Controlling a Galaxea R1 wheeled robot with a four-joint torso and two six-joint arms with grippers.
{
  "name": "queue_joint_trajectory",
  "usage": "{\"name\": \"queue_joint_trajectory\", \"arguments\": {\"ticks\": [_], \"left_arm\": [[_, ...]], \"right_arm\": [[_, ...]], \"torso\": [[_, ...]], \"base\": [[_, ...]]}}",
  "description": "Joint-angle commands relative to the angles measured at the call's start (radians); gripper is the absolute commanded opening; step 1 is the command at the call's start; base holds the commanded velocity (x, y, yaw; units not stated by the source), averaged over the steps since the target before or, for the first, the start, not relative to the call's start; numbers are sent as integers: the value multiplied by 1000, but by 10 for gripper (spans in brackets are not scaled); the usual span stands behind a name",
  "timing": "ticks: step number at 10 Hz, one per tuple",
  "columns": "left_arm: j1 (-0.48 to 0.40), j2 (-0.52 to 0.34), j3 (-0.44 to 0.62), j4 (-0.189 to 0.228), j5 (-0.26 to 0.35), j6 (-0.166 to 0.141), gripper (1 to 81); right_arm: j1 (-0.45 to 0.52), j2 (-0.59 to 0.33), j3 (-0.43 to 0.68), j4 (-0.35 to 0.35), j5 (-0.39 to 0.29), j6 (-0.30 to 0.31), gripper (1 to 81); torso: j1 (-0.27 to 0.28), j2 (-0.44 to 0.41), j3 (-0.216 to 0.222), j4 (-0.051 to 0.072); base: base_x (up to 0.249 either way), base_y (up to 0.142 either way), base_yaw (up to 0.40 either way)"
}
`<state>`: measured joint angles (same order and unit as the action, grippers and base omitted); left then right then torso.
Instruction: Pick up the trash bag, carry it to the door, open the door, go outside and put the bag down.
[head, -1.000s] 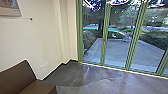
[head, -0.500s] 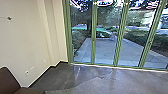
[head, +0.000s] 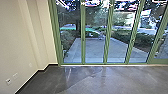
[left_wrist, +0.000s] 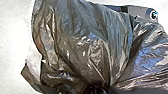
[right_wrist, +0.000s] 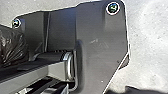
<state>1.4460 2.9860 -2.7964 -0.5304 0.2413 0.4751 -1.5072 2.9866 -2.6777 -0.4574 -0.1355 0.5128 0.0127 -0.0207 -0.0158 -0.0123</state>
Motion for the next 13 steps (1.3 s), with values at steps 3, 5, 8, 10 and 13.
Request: {"name": "queue_joint_trajectory", "arguments": {"ticks": [3, 5, 8, 10, 13], "left_arm": [[-61, -5, -2, 3, 82, 11, 10], [-61, -4, -2, 3, 81, 13, 10], [-61, -1, -2, 12, 81, 11, 10], [-60, -1, -2, 12, 81, 11, 10], [-58, -1, -5, 15, 81, 11, 10]], "right_arm": [[51, -1, 0, -1, -55, -5, 811], [51, 1, 0, -3, -55, -5, 811], [51, 2, 0, -3, -55, -5, 811], [50, 2, 0, -3, -55, -5, 811], [49, 4, 0, -3, -55, -5, 811]], "torso": [[0, 0, 0, 0], [0, 0, 0, 0], [0, 0, 0, 0], [0, 0, 0, 0], [0, 0, 0, 0]], "base": [[0, 0, -322], [0, 0, -324], [0, 0, -324], [0, 0, -324], [0, 0, -316]]}}
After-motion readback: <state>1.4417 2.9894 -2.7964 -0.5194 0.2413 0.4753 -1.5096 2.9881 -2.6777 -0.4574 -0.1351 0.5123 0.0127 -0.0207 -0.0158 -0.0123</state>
